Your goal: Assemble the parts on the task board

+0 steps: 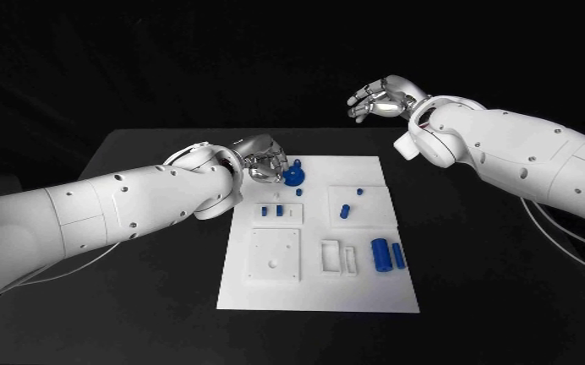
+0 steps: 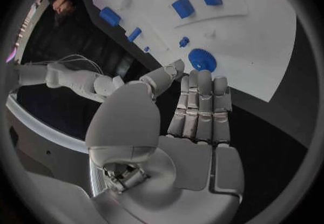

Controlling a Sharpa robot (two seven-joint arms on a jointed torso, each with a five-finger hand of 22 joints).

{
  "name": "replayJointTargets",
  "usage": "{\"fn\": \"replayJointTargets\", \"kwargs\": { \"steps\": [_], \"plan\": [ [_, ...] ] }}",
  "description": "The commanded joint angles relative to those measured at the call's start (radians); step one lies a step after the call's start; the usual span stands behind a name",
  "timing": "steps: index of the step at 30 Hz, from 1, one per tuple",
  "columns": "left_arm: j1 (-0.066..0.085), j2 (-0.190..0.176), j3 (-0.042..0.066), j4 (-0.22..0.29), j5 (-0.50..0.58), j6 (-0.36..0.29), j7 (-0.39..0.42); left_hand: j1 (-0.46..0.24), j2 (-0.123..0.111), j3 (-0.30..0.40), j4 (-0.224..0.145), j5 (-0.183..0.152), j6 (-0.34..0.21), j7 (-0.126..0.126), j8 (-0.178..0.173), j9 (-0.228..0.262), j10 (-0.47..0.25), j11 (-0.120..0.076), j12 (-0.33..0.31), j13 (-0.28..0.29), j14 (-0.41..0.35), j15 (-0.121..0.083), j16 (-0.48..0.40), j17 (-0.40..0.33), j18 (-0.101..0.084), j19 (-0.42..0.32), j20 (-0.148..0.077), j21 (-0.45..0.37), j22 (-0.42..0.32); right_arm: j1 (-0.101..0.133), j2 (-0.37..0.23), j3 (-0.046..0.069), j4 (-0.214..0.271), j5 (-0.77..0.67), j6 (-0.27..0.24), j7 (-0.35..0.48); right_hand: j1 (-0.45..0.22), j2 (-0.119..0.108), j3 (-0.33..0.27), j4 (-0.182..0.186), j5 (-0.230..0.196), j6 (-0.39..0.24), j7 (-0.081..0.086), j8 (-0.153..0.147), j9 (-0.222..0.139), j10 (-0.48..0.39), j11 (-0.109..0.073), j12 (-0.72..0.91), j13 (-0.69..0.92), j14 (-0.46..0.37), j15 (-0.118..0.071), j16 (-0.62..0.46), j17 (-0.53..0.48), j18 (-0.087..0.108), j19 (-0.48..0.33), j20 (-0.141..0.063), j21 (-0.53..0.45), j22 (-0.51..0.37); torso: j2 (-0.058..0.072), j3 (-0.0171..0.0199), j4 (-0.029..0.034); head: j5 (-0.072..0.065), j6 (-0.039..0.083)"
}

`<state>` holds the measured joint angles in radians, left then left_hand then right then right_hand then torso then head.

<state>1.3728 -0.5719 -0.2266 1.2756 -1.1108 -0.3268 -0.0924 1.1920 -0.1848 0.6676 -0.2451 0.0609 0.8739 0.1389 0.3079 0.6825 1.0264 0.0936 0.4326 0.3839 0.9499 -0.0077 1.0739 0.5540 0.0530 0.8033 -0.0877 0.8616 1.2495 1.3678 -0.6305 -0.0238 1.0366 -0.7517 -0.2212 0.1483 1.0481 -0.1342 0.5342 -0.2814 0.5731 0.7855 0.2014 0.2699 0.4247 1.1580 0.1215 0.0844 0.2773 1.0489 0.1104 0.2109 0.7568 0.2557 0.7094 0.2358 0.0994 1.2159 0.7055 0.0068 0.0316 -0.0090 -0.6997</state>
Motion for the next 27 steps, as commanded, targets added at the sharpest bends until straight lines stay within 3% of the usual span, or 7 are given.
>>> {"fn": "replayJointTargets", "kwargs": {
  "steps": [1, 5, 9, 15, 20, 27],
  "plan": [
    [0.002, 0.024, 0.002, -0.024, -0.21, -0.031, 0.065, 0.006, -0.014, -0.001, 0.012, -0.004, 0.019, -0.002, 0.0, -0.009, 0.021, -0.005, -0.017, -0.016, 0.027, -0.009, 0.017, 0.003, 0.02, 0.028, -0.026, 0.013, 0.007, 0.0, 0.003, 0.001, -0.001, 0.001, 0.004, 0.005, -0.005, 0.003, 0.0, 0.006, 0.003, -0.005, 0.015, 0.004, -0.001, 0.0, 0.007, -0.006, -0.002, -0.008, 0.002, -0.005, 0.001, -0.014, -0.006, 0.003, -0.006, 0.002, 0.001, 0.0005, -0.0012, 0.001, 0.003],
    [0.001, 0.058, 0.002, -0.051, -0.264, -0.017, 0.072, 0.024, -0.014, -0.001, 0.014, -0.002, 0.033, -0.007, -0.008, -0.019, 0.028, -0.005, -0.057, -0.041, 0.051, -0.01, 0.034, 0.003, 0.026, 0.053, -0.03, 0.023, 0.015, 0.0, 0.008, 0.001, -0.001, 0.001, 0.004, 0.006, -0.005, 0.004, 0.0, 0.006, 0.003, -0.005, 0.015, 0.004, -0.001, 0.0, 0.007, -0.006, -0.002, -0.008, 0.002, -0.005, 0.001, -0.014, -0.006, 0.003, -0.006, 0.002, 0.001, -0.0009, -0.0009, 0.0, 0.003],
    [-0.001, 0.087, 0.001, -0.069, -0.311, 0.039, 0.064, 0.04, -0.009, -0.007, 0.011, 0.014, 0.037, -0.005, -0.02, -0.03, 0.045, -0.013, -0.09, -0.061, 0.121, -0.023, 0.104, 0.029, 0.052, 0.128, -0.044, 0.078, 0.042, -0.001, 0.012, 0.001, -0.001, 0.001, 0.005, 0.007, -0.005, 0.004, 0.0, 0.006, 0.003, -0.005, 0.015, 0.004, -0.001, 0.0, 0.007, -0.006, -0.002, -0.008, 0.002, -0.005, 0.001, -0.014, -0.006, 0.003, -0.006, 0.002, 0.002, -0.0016, -0.0035, 0.0, 0.004],
    [-0.01, 0.116, 0.001, -0.104, -0.332, 0.06, 0.071, 0.024, -0.022, -0.016, 0.025, -0.001, 0.027, -0.007, -0.037, -0.043, 0.014, -0.006, -0.142, -0.086, 0.136, -0.017, 0.123, 0.03, 0.066, 0.15, -0.039, 0.094, 0.054, -0.001, 0.015, 0.001, -0.002, 0.001, 0.005, 0.007, -0.005, 0.004, 0.0, 0.006, 0.003, -0.005, 0.015, 0.004, -0.002, 0.0, 0.007, -0.006, -0.002, -0.008, 0.002, -0.005, 0.001, -0.014, -0.006, 0.003, -0.007, 0.002, 0.005, -0.004, -0.0063, 0.0, 0.007],
    [-0.02, 0.137, 0.001, -0.137, -0.332, 0.055, 0.089, 0.024, -0.03, -0.017, 0.036, -0.005, 0.019, -0.006, -0.049, -0.054, -0.002, -0.001, -0.178, -0.102, 0.14, -0.013, 0.128, 0.026, 0.077, 0.156, -0.034, 0.098, 0.059, -0.001, 0.017, 0.001, -0.001, 0.001, 0.006, 0.007, -0.006, 0.004, 0.0, 0.006, 0.003, -0.005, 0.015, 0.004, -0.002, 0.0, 0.007, -0.006, -0.002, -0.008, 0.002, -0.005, 0.001, -0.014, -0.006, 0.003, -0.007, 0.002, 0.004, -0.0027, -0.0062, 0.0, 0.004],
    [-0.03, 0.153, 0.0, -0.153, -0.338, 0.117, 0.091, 0.031, -0.034, -0.014, 0.038, -0.003, 0.004, -0.013, -0.062, -0.066, -0.045, 0.009, -0.229, -0.13, 0.129, -0.003, 0.122, 0.017, 0.081, 0.147, -0.023, 0.092, 0.061, -0.001, 0.015, 0.001, -0.001, 0.001, 0.005, 0.008, -0.006, 0.004, 0.001, 0.006, 0.003, -0.005, 0.015, 0.004, -0.002, 0.0, 0.007, -0.006, -0.002, -0.008, 0.002, -0.005, 0.001, -0.014, -0.006, 0.003, -0.007, 0.002, 0.005, -0.0023, -0.0053, 0.0, 0.003]
  ]
}}
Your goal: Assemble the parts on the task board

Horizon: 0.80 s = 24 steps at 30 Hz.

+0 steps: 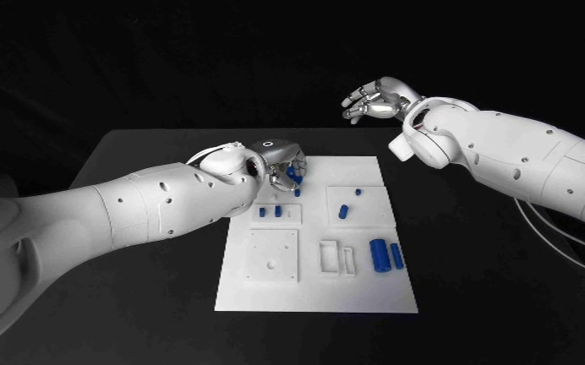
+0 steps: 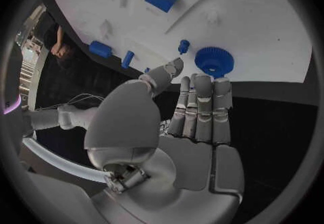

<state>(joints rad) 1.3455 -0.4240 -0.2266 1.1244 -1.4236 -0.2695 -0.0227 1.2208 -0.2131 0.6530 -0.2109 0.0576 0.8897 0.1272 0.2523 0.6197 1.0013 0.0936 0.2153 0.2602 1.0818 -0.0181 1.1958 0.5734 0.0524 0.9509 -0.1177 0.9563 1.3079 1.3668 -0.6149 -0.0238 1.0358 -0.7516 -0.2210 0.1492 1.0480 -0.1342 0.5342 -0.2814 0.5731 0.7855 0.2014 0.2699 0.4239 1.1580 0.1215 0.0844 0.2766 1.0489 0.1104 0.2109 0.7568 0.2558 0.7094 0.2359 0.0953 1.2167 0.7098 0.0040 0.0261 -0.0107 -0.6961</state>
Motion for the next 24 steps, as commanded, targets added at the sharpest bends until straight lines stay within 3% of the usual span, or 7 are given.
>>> {"fn": "replayJointTargets", "kwargs": {
  "steps": [1, 8, 24],
  "plan": [
    [-0.003, 0.005, 0.0, -0.003, -0.027, 0.067, 0.021, 0.0, -0.009, -0.001, 0.006, 0.0, -0.017, -0.002, -0.01, -0.005, -0.027, 0.009, -0.019, -0.01, -0.006, 0.009, -0.001, -0.004, 0.081, -0.002, 0.008, -0.004, 0.004, 0.0, -0.001, 0.001, 0.001, 0.001, 0.005, 0.007, -0.006, 0.004, 0.001, 0.006, 0.003, -0.005, 0.015, 0.005, -0.001, 0.0, 0.007, -0.006, -0.001, -0.008, 0.002, -0.005, 0.001, -0.014, -0.006, 0.003, -0.003, 0.002, 0.0, 0.001, 0.0004, 0.002, -0.001],
    [-0.005, 0.006, 0.0, -0.011, -0.027, 0.088, 0.026, -0.003, -0.014, -0.004, 0.013, -0.001, -0.032, -0.005, -0.02, -0.013, -0.029, 0.007, -0.028, -0.016, -0.009, 0.007, 0.001, -0.007, 0.081, -0.006, 0.009, -0.004, 0.007, 0.0, -0.001, 0.001, 0.004, 0.001, 0.005, 0.007, -0.006, 0.004, 0.001, 0.006, 0.003, -0.005, 0.016, 0.005, -0.001, 0.0, 0.007, -0.006, -0.001, -0.008, 0.002, -0.005, 0.001, -0.014, -0.006, 0.003, -0.004, 0.002, 0.0, 0.0012, 0.0008, -0.001, -0.003],
    [-0.021, 0.015, -0.001, -0.03, -0.028, 0.117, 0.042, 0.01, 0.022, -0.012, 0.001, 0.005, 0.003, 0.003, -0.006, -0.023, 0.056, -0.011, 0.002, -0.01, -0.001, -0.011, 0.03, -0.005, 0.08, -0.002, -0.003, 0.012, 0.02, 0.0, -0.003, 0.001, 0.008, 0.001, 0.005, 0.007, -0.007, 0.004, 0.001, 0.006, 0.003, -0.005, 0.016, 0.005, -0.001, 0.0, 0.007, -0.007, -0.001, -0.008, 0.002, -0.005, 0.001, -0.013, -0.006, 0.003, -0.004, 0.003, 0.0, 0.0, 0.0012, -0.004, -0.007]
  ]
}}
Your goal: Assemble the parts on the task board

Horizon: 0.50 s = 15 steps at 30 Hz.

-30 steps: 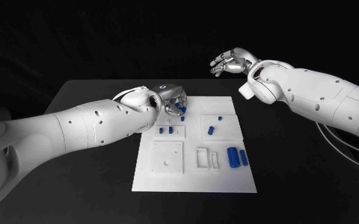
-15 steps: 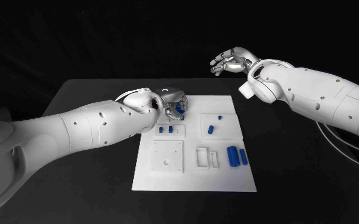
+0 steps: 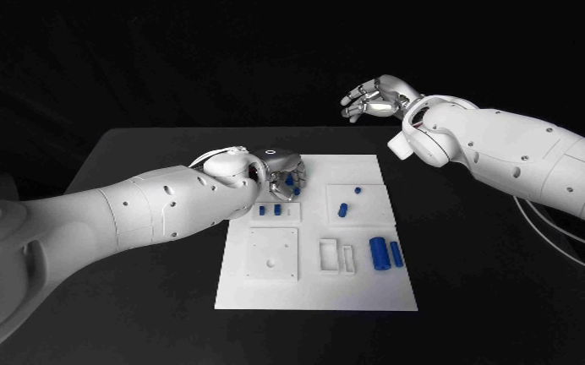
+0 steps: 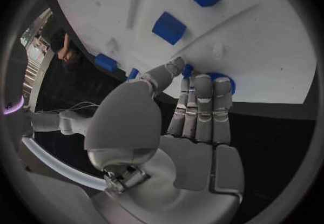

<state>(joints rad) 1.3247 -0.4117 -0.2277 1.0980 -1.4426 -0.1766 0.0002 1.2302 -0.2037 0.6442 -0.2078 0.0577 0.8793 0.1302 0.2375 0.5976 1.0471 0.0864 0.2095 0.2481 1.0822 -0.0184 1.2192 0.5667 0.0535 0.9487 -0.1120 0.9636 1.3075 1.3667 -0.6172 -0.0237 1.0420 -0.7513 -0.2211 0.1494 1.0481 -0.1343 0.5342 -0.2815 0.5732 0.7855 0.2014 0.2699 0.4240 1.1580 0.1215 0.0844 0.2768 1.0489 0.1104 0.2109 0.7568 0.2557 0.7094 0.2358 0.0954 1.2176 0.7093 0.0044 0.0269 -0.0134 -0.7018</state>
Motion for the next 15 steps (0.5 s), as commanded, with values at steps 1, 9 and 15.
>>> {"fn": "replayJointTargets", "kwargs": {
  "steps": [1, 9, 15],
  "plan": [
    [-0.001, 0.002, 0.0, -0.005, -0.009, 0.023, 0.019, 0.001, 0.014, -0.004, -0.003, 0.005, 0.015, -0.001, 0.009, -0.002, 0.013, -0.004, 0.009, 0.003, 0.0, -0.011, 0.009, 0.003, 0.078, 0.001, -0.01, 0.007, 0.021, 0.0, -0.001, 0.001, 0.002, 0.001, 0.005, 0.007, -0.007, 0.004, 0.001, 0.006, 0.003, -0.005, 0.016, 0.005, -0.002, 0.0, 0.007, -0.007, -0.001, -0.008, 0.002, -0.005, 0.001, -0.013, -0.006, 0.003, -0.004, 0.002, 0.0, -0.0001, 0.0005, -0.002, -0.001],
    [-0.002, 0.002, 0.0, -0.003, -0.009, 0.043, 0.003, -0.002, 0.03, -0.007, -0.006, 0.005, 0.032, 0.0, 0.015, -0.007, 0.034, -0.008, 0.024, 0.006, 0.006, -0.014, 0.028, 0.006, 0.077, 0.007, -0.016, 0.02, 0.022, 0.0, 0.0, 0.001, 0.003, 0.001, 0.007, 0.007, -0.007, 0.004, 0.001, 0.006, 0.003, -0.005, 0.016, 0.005, -0.002, 0.0, 0.007, -0.007, -0.001, -0.008, 0.002, -0.005, 0.001, -0.013, -0.006, 0.003, -0.005, 0.002, -0.001, 0.0002, 0.0009, -0.003, -0.003],
    [-0.007, -0.001, 0.0, -0.008, -0.009, 0.048, 0.0, -0.012, 0.038, -0.01, -0.002, 0.004, 0.048, 0.006, 0.022, -0.008, 0.063, -0.008, 0.041, 0.012, 0.007, -0.015, 0.034, 0.005, 0.077, 0.008, -0.018, 0.024, 0.02, 0.0, -0.003, 0.001, 0.005, 0.001, 0.007, 0.007, -0.007, 0.004, 0.001, 0.006, 0.003, -0.005, 0.016, 0.005, -0.002, 0.0, 0.007, -0.007, -0.001, -0.008, 0.002, -0.005, 0.001, -0.013, -0.006, 0.003, -0.005, 0.002, 0.0, 0.0004, 0.0014, -0.004, -0.005]
  ]
}}
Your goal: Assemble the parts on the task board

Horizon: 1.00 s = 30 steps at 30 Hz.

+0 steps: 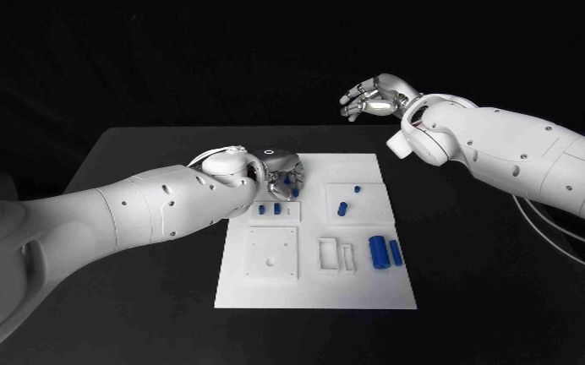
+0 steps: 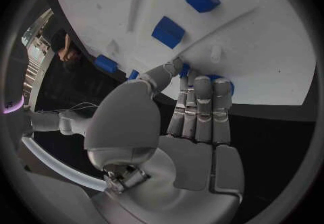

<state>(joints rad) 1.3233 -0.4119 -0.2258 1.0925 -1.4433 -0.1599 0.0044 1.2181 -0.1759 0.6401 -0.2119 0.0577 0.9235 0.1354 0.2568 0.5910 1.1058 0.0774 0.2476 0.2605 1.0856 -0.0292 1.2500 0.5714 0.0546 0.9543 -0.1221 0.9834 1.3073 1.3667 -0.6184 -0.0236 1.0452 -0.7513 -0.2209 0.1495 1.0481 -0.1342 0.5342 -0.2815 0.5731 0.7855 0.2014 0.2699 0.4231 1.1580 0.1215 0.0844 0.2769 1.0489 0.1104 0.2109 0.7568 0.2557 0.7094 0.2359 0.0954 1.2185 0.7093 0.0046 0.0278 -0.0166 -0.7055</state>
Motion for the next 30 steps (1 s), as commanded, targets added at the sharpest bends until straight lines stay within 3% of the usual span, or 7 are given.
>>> {"fn": "replayJointTargets", "kwargs": {
  "steps": [1, 14, 21, 24, 30],
  "plan": [
    [-0.005, -0.001, -0.002, -0.003, -0.008, 0.034, -0.004, -0.002, 0.011, -0.006, 0.003, 0.004, 0.004, 0.001, 0.002, -0.002, 0.005, 0.001, 0.004, 0.0, 0.004, -0.005, 0.003, 0.0, 0.076, 0.003, -0.008, 0.004, 0.02, 0.0, -0.002, 0.001, 0.002, 0.0, 0.007, 0.007, -0.007, 0.004, 0.001, 0.006, 0.003, -0.005, 0.016, 0.005, -0.001, 0.0, 0.007, -0.007, -0.001, -0.008, 0.002, -0.005, 0.001, -0.013, -0.006, 0.003, -0.005, 0.002, 0.0, -0.0001, 0.0006, -0.001, -0.002],
    [-0.007, 0.001, -0.003, -0.008, -0.002, 0.046, 0.002, -0.017, 0.023, -0.01, 0.013, 0.0, 0.016, 0.0, 0.005, -0.006, 0.035, -0.005, 0.019, 0.004, 0.007, -0.01, 0.009, -0.003, 0.076, 0.006, -0.011, 0.007, 0.019, 0.0, -0.002, 0.001, 0.002, 0.0, 0.007, 0.007, -0.006, 0.004, 0.002, 0.006, 0.003, -0.005, 0.016, 0.005, -0.001, 0.0, 0.007, -0.007, -0.001, -0.008, 0.002, -0.005, 0.001, -0.013, -0.006, 0.003, -0.006, 0.002, 0.0, 0.0001, -0.0006, -0.001, -0.003],
    [-0.012, 0.008, -0.005, -0.021, -0.001, 0.045, 0.006, -0.027, 0.043, -0.012, 0.021, -0.002, 0.044, -0.011, 0.017, -0.005, 0.061, -0.013, 0.024, 0.004, 0.011, -0.017, 0.013, -0.008, 0.075, 0.007, -0.016, 0.009, 0.017, 0.0, -0.001, 0.001, 0.003, 0.0, 0.008, 0.008, -0.006, 0.005, 0.002, 0.007, 0.003, -0.005, 0.016, 0.005, -0.001, 0.0, 0.007, -0.007, -0.001, -0.008, 0.002, -0.005, 0.001, -0.013, -0.006, 0.003, -0.006, 0.002, 0.0, 0.0003, -0.0001, -0.001, -0.002],
    [-0.015, 0.012, -0.007, -0.027, 0.0, 0.045, 0.007, -0.023, 0.064, -0.004, 0.02, 0.0, 0.056, -0.016, 0.02, -0.006, 0.069, -0.017, 0.013, 0.002, 0.014, -0.021, 0.012, -0.012, 0.075, 0.008, -0.019, 0.009, 0.017, 0.0, 0.0, 0.001, 0.003, 0.0, 0.008, 0.008, -0.006, 0.006, 0.003, 0.007, 0.004, -0.005, 0.015, 0.006, -0.001, 0.0, 0.007, -0.007, -0.001, -0.008, 0.002, -0.005, 0.001, -0.013, -0.006, 0.003, -0.006, 0.003, 0.0, 0.0003, -0.0013, -0.001, -0.003],
    [-0.019, 0.019, -0.009, -0.036, 0.002, 0.043, 0.009, -0.03, 0.067, -0.005, 0.017, -0.001, 0.052, -0.013, 0.013, -0.013, 0.071, -0.014, -0.007, -0.003, 0.015, -0.018, 0.01, -0.017, 0.072, 0.007, -0.02, 0.009, 0.016, 0.0, -0.001, 0.001, 0.004, 0.0, 0.008, 0.007, -0.006, 0.007, 0.003, 0.007, 0.004, -0.005, 0.015, 0.006, -0.001, 0.0, 0.007, -0.007, -0.002, -0.008, 0.002, -0.005, 0.001, -0.013, -0.005, 0.003, -0.007, 0.003, 0.0, -0.0001, -0.0022, -0.001, -0.005]
  ]
}}
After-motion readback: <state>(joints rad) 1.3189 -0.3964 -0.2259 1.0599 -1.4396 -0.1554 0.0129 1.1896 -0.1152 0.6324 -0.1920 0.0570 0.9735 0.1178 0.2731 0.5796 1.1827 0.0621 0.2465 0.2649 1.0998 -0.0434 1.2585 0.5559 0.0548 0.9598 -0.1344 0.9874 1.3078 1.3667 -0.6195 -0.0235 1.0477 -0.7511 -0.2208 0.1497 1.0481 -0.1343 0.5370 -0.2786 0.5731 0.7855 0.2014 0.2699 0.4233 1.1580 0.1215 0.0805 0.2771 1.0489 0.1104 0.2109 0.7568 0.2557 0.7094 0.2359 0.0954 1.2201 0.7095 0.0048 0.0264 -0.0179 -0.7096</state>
